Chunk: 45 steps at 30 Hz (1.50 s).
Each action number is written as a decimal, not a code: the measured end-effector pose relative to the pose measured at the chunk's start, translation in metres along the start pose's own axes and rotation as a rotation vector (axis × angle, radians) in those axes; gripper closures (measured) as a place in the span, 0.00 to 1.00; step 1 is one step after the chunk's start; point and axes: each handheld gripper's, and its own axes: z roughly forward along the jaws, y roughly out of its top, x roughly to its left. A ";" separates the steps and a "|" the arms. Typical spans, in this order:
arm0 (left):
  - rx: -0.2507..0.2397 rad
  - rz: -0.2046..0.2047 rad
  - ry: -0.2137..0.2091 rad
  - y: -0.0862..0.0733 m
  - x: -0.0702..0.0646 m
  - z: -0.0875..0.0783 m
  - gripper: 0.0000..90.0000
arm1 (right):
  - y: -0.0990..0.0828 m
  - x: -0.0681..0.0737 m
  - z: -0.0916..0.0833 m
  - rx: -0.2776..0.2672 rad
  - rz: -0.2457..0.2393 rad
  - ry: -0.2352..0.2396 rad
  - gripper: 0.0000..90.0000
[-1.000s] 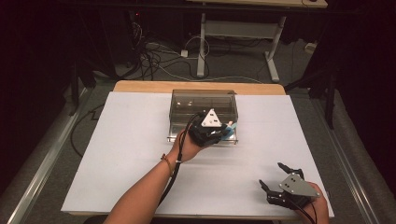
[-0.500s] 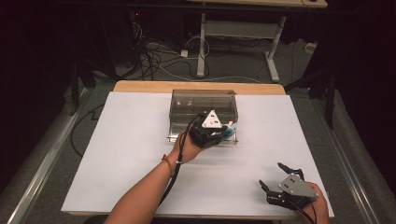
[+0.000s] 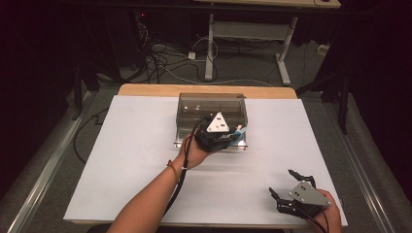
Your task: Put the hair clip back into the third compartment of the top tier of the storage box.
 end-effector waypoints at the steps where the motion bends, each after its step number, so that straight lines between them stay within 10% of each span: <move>1: 0.002 0.014 0.006 0.001 0.000 -0.002 0.79 | 0.000 0.000 0.000 -0.001 0.000 0.000 0.19; 23: -0.014 0.092 0.091 0.002 -0.004 -0.028 0.69 | 0.001 0.003 0.000 -0.005 -0.003 0.004 0.18; 37: -0.032 0.107 0.144 -0.008 -0.008 -0.043 0.31 | 0.002 0.003 0.001 -0.003 -0.005 0.004 0.18; 45: -0.036 0.143 0.176 -0.014 -0.014 -0.052 0.31 | 0.002 0.003 0.001 -0.004 -0.005 0.004 0.18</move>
